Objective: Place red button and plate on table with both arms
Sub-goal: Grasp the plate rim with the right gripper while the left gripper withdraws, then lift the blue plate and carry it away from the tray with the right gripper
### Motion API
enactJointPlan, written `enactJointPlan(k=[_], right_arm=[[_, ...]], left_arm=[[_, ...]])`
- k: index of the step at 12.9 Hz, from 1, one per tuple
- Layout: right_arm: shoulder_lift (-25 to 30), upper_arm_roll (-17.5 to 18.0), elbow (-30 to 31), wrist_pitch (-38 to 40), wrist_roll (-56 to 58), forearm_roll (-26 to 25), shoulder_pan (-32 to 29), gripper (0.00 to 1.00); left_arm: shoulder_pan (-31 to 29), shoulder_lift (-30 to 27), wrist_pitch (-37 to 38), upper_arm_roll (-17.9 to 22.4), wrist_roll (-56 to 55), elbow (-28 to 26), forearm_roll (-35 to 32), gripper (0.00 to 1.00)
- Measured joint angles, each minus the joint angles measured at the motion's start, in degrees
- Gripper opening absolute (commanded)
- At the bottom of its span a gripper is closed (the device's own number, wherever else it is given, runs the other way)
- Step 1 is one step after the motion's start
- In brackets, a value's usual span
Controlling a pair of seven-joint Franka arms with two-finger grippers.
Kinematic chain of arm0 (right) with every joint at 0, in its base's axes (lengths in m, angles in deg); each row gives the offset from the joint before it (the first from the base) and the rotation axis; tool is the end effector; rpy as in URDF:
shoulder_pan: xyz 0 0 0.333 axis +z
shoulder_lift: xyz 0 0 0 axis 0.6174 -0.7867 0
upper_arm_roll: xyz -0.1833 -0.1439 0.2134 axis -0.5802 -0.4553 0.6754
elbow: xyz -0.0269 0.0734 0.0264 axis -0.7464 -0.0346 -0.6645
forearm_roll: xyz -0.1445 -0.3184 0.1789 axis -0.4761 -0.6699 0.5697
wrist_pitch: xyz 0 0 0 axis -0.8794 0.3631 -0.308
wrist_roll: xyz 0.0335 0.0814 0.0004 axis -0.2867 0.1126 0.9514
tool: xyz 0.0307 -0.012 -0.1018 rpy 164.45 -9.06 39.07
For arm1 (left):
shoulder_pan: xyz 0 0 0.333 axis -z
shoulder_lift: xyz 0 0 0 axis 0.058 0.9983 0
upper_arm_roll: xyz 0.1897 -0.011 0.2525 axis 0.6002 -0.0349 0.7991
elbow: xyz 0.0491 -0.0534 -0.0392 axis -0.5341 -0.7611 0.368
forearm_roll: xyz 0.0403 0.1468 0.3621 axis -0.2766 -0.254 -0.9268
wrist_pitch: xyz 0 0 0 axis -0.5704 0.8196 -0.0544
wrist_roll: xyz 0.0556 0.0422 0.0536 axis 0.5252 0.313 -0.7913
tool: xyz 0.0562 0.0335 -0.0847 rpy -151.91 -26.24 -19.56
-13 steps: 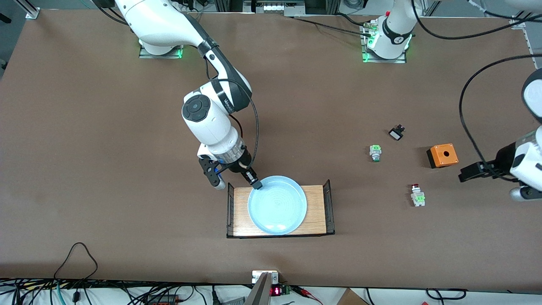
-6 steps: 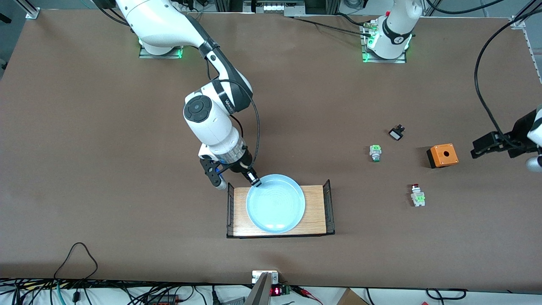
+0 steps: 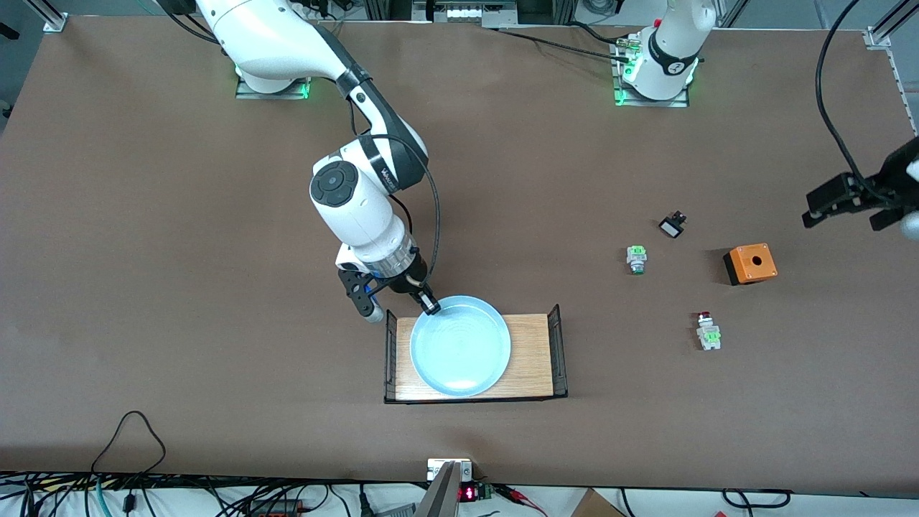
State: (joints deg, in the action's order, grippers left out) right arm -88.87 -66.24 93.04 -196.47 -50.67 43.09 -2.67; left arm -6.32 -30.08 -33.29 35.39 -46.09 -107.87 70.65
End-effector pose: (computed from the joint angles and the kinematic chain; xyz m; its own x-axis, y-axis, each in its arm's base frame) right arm 0.6390 0.4293 0.3375 0.6035 -0.7936 -0.0780 -0.7423 -0.5234 -0.4185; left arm 0.5970 0.0075 0.6283 0.9968 -0.0347 0.0722 -0.0355 -0.9993 0.0098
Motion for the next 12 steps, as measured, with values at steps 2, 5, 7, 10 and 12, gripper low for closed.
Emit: enactJointPlan(k=[2,5,7,10,12], right_arm=[[0.90,0.01,-0.67,0.33,0.00,0.07,0.08,0.00],[5.29,0.01,-1.46,5.95,0.00,0.94,0.25,0.00],[9.00,-0.12,-1.54,10.95,0.00,1.07,0.12,0.00],[13.72,-0.56,-1.47,19.40,2.55,1.11,-1.83,0.00],[16.00,-0.75,-1.29,25.32,8.57,3.16,-4.94,0.00]], left_arm=[[0.09,-2.58,1.00,-0.28,0.00,-1.63,-0.01,1.00],[0.55,-6.50,1.25,-0.10,-0.16,-6.09,-0.02,1.00],[0.65,-7.63,1.23,0.23,-0.96,-7.70,-0.02,1.00],[0.75,-7.69,1.93,1.54,-4.03,-8.28,-0.02,1.00],[0.73,-7.85,2.21,1.95,-4.40,-8.23,-0.02,1.00]])
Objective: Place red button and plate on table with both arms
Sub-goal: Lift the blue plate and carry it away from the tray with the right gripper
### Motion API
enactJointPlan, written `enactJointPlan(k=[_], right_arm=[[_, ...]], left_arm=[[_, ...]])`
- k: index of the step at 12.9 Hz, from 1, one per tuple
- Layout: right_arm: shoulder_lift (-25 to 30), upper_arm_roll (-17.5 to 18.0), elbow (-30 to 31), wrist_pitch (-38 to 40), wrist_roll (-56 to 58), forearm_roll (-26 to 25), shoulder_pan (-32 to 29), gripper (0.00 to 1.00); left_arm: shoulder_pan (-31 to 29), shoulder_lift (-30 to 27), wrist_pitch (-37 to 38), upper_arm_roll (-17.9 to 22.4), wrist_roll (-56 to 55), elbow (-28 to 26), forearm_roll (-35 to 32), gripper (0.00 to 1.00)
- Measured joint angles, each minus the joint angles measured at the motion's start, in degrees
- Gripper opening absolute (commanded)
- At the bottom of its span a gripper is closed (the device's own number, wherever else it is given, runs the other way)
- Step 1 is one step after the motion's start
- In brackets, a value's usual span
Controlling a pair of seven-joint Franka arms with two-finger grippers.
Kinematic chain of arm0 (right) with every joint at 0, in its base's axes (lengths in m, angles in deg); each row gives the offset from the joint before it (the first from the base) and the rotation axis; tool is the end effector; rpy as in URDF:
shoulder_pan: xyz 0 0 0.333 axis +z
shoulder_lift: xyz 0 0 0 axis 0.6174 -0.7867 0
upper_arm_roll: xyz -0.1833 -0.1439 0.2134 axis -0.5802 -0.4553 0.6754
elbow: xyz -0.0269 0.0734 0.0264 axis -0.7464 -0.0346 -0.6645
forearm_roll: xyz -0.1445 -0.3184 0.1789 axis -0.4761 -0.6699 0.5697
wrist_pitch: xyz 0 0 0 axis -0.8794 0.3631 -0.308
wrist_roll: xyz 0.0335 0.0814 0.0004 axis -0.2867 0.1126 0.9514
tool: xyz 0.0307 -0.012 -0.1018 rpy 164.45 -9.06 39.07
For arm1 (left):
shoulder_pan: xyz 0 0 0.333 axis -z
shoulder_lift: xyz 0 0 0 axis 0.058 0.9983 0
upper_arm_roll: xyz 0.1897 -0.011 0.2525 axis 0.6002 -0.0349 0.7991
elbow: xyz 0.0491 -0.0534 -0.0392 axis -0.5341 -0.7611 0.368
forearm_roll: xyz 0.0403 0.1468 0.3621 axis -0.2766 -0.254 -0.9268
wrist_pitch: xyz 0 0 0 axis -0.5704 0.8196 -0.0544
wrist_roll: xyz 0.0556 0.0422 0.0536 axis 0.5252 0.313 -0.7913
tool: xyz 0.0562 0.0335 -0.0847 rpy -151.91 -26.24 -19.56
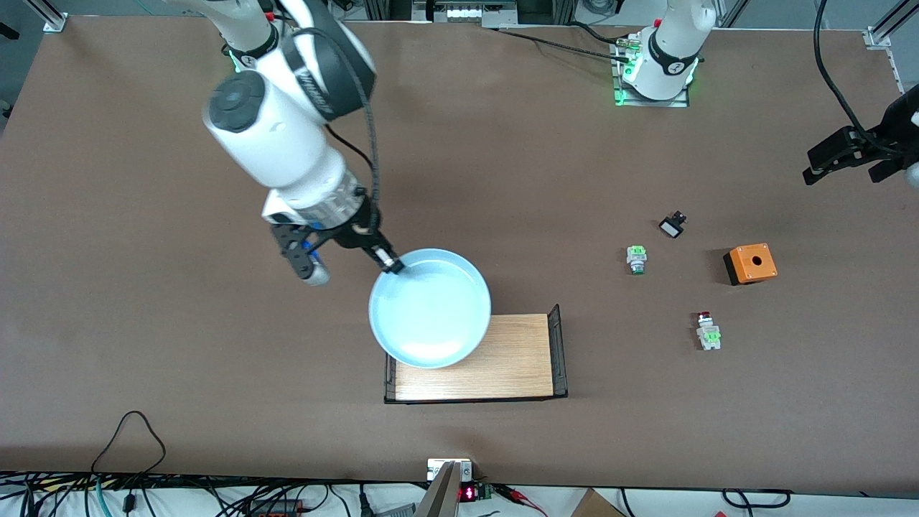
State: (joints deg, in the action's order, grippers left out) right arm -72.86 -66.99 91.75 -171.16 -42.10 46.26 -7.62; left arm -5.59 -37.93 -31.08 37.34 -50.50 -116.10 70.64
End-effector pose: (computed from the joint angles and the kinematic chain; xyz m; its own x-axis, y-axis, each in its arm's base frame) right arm 0.6251 0.3520 0.5066 0.6711 -0.7302 -0.1283 -0.7245 -0.6093 -0.3224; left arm 0.5502 0.0170 0.6350 0.9977 0.0625 0.0262 0.0623 -0.9980 0.0087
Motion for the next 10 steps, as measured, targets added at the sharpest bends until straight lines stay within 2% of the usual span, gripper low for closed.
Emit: enactJointPlan(k=[4,6,10], right_arm=[[3.25,-0.33,1.70,9.26,15.24,4.41,-9.03,0.00],[3.46,-0.37,3.35,10.27,21.96,5.85,-12.40,0.00],[4.11,-0.46,10.51,10.32,37.47,6.01,-16.06,0.00]], left_arm=[[0.08,-0.13,0.48,-0.23,0.20,0.01,0.00,1.00],[0.16,-0.13,0.47,-0.37,0.27,0.02,0.00,1.00],[0.16,-0.13,0.48,-0.38,0.61,0.06,0.00,1.00]])
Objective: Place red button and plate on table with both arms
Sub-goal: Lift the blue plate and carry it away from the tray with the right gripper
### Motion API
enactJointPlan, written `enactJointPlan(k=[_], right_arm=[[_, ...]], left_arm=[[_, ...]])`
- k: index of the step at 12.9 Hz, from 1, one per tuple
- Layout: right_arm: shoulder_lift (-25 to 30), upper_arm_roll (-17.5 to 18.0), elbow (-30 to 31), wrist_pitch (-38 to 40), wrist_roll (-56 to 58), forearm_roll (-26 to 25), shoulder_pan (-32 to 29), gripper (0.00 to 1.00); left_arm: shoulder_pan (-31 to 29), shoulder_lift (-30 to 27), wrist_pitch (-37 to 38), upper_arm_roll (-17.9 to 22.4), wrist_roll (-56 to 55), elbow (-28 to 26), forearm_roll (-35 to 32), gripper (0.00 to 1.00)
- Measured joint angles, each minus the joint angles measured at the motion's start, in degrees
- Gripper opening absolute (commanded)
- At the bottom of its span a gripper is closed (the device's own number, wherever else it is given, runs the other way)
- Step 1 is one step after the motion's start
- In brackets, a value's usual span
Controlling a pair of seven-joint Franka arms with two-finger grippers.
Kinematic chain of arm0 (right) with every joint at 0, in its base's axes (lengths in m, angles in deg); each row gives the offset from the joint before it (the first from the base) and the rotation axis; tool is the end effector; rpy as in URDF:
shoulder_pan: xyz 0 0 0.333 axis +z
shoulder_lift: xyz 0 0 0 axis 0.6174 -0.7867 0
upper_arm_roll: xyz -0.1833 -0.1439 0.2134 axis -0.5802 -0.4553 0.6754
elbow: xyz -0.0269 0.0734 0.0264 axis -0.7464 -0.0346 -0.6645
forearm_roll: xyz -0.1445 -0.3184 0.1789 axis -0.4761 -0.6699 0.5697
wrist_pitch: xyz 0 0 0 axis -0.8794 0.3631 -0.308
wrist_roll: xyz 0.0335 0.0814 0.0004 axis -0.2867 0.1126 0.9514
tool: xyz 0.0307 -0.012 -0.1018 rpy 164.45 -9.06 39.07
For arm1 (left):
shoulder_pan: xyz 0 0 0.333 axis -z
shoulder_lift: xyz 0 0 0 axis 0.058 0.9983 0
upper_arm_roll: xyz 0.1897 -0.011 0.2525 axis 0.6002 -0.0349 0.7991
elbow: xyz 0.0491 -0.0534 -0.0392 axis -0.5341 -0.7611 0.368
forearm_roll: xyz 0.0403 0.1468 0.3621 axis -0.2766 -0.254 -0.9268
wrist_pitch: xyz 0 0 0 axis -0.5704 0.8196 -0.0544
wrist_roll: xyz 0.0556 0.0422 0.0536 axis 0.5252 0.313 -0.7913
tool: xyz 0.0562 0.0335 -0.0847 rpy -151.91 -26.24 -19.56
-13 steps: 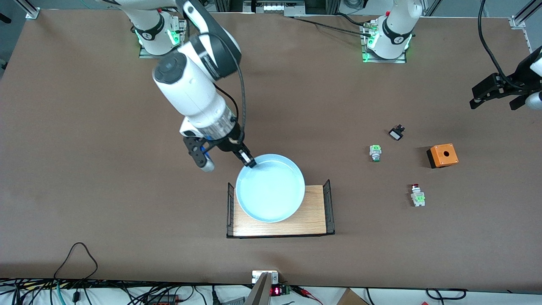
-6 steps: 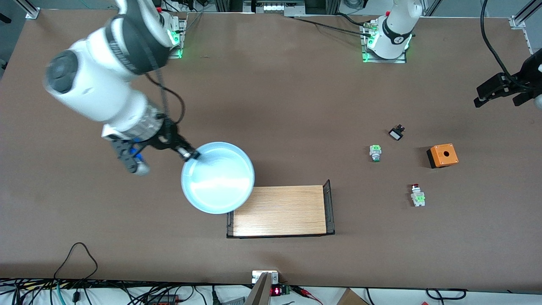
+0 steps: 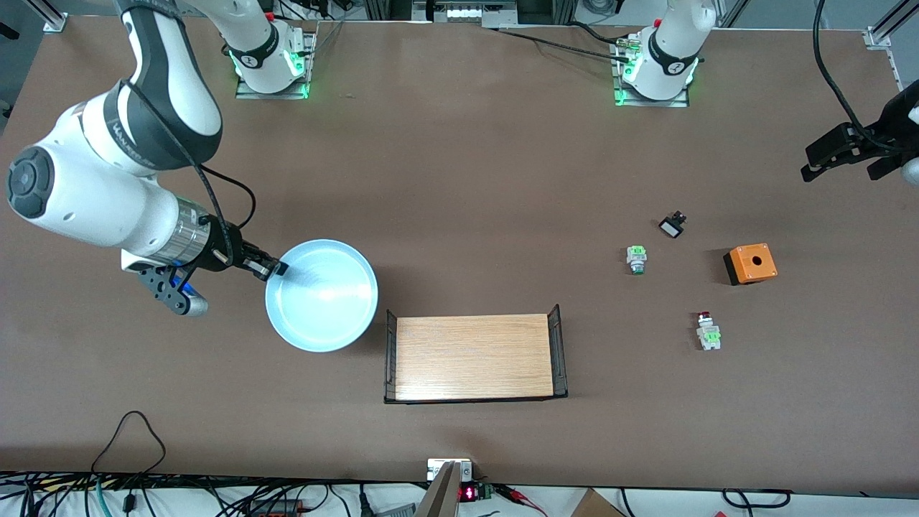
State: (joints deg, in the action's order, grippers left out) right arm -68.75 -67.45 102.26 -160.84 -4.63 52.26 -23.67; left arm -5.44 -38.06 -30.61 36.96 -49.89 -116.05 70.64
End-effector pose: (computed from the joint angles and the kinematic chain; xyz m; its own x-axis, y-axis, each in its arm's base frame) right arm 0.6510 0.1615 0.4503 0.8668 -0.4583 -0.1964 -0.4958 -0.8341 -0.2418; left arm 0.5488 0.0118 0.6359 0.9989 0.0426 0.0212 0.0424 -0.9991 0.0082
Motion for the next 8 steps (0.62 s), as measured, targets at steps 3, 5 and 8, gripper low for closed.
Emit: enactJointPlan(k=[3,5,8], right_arm=[[0.86,-0.15,4.41,0.03,11.90,-0.02,-3.83,0.00],[1.35,-0.23,7.97,0.05,19.71,-0.06,-6.82,0.00],[1.49,-0.29,12.04,0.04,25.42,-3.40,-9.24,0.00]], left_arm=[[0.00,0.00,0.02,-0.01,1.08,0.02,0.00,1.00],[0.00,-0.02,0.02,-0.01,1.38,0.41,0.00,1.00],[0.00,-0.05,0.03,0.00,1.38,0.98,0.00,1.00]])
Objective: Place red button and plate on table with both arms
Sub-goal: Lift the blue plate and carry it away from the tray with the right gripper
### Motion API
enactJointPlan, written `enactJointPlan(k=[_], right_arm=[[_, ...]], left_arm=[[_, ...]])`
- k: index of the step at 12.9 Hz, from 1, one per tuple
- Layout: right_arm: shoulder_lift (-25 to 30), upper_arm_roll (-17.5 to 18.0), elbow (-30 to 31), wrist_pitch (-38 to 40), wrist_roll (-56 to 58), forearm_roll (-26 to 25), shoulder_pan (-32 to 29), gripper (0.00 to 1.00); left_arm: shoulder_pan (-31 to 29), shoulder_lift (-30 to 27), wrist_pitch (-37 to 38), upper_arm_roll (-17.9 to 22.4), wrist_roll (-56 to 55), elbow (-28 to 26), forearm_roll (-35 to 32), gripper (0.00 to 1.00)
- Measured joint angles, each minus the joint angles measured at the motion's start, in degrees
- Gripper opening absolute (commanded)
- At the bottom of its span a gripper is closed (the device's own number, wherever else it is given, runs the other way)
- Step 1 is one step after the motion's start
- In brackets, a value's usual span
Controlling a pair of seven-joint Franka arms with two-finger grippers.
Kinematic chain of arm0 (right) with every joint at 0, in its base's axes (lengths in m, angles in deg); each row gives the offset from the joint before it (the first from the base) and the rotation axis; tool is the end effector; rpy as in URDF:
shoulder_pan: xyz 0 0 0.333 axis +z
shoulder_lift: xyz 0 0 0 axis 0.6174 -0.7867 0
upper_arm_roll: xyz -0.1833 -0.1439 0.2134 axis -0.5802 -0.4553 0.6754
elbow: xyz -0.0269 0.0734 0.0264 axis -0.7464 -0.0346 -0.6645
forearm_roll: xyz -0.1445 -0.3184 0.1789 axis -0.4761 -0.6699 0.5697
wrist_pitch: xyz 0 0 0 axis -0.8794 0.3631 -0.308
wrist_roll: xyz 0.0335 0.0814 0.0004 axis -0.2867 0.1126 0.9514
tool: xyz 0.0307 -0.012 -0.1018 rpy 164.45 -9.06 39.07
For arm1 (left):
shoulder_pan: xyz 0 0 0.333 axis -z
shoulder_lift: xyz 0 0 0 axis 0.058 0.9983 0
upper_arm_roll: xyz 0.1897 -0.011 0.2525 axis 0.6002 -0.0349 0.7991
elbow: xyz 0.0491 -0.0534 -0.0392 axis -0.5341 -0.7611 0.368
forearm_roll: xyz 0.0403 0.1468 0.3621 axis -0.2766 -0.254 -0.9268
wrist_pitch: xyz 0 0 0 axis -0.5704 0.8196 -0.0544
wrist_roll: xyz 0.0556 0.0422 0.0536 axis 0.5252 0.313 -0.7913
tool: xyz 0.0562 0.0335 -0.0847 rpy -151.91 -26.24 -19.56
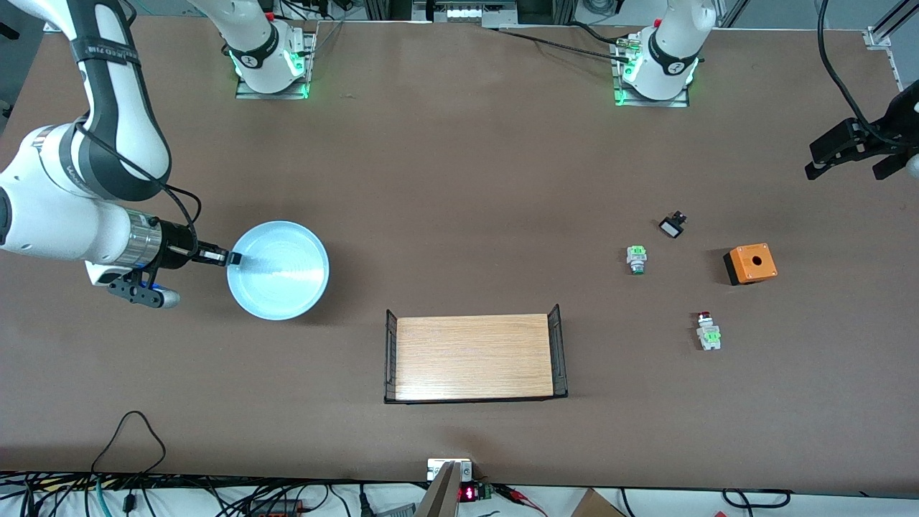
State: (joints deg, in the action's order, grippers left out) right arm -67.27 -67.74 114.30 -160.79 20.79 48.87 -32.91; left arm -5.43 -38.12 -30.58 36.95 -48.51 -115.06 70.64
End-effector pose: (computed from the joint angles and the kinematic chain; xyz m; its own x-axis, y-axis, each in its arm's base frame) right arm 0.6262 0.0441 0.3687 0.9485 -0.2101 -0.2373 -0.2594 -0.9447 -0.2004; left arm 0.5486 0.0116 0.6446 0.9991 0.0181 0.0392 0.0179 -0.9998 0.0076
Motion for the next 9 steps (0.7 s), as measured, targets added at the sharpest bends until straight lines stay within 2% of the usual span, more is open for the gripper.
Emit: enactJointPlan(k=[2,6,9], right_arm=[[0.01,-0.02,2.21,-0.23,2.36,-2.67,-0.61,0.00],[0.06,-0.16,6.46,-2.94,10.47,-4.47,-4.87,0.00],[0.04,-0.21,13.28,-12.27,18.17,-4.50,-8.05,0.00]], left_arm=[[0.00,0.00,0.00,0.00,0.01,0.04,0.00,1.00],[0.00,0.00,0.00,0.00,0.04,0.34,0.00,1.00],[0.00,0.00,0.00,-0.01,0.04,0.45,0.00,1.00]])
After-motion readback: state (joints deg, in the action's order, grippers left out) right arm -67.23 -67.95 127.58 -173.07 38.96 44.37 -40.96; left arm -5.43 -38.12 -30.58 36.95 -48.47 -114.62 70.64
